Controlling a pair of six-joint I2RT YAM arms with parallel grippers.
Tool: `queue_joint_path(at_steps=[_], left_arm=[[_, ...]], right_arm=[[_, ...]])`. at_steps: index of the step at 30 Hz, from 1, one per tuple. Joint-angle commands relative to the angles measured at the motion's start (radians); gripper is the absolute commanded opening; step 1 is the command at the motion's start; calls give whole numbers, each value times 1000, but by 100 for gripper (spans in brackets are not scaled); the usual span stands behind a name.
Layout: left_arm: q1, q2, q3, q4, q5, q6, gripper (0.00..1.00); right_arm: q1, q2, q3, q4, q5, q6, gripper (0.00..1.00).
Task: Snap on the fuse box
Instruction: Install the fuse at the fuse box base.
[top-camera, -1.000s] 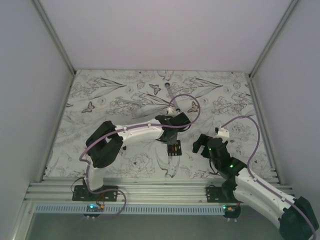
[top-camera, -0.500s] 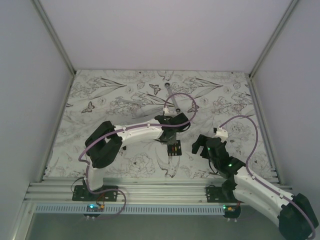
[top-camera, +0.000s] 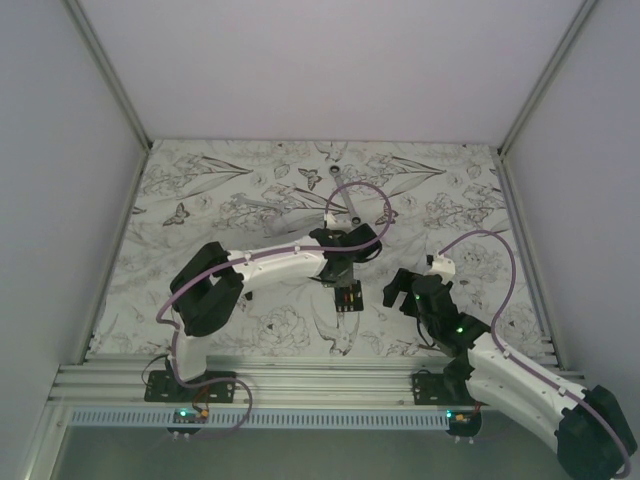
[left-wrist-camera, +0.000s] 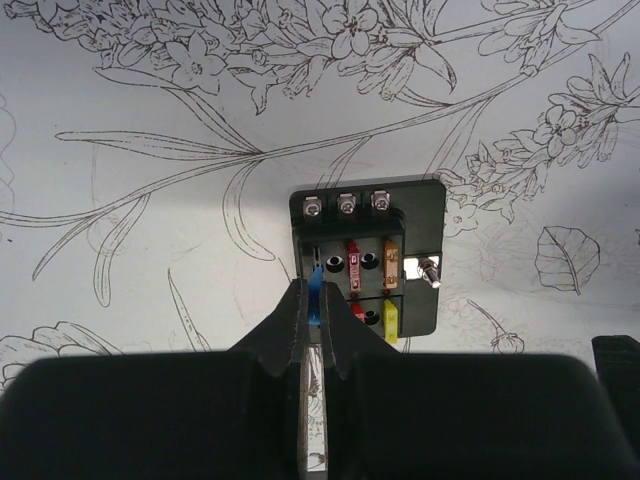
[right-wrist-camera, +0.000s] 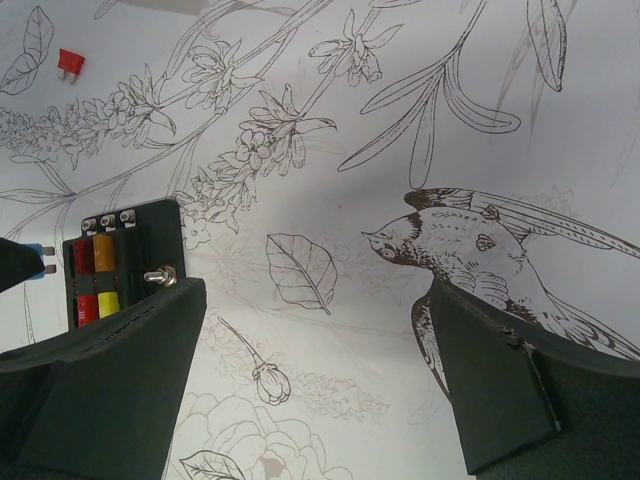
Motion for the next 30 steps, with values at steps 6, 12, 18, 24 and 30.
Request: queue_joint_path(at_steps=[6, 12, 18, 24, 30], left_arm=[[-8, 26, 26, -54, -13, -31, 0], [-8, 47, 31, -60, -16, -36, 0], [-7, 54, 32, -72, -27, -47, 0], [-8, 63, 35, -83, -33, -57, 0], [-8, 85, 43, -91, -22, -84, 0]], right_arm=[[4, 2, 2, 30, 3, 0, 100], [3, -1, -1, 30, 4, 1, 100], [4, -2, -2, 30, 3, 2, 100], [4, -2, -3, 30, 3, 3, 100], [4, -2, -3, 30, 2, 5, 100]])
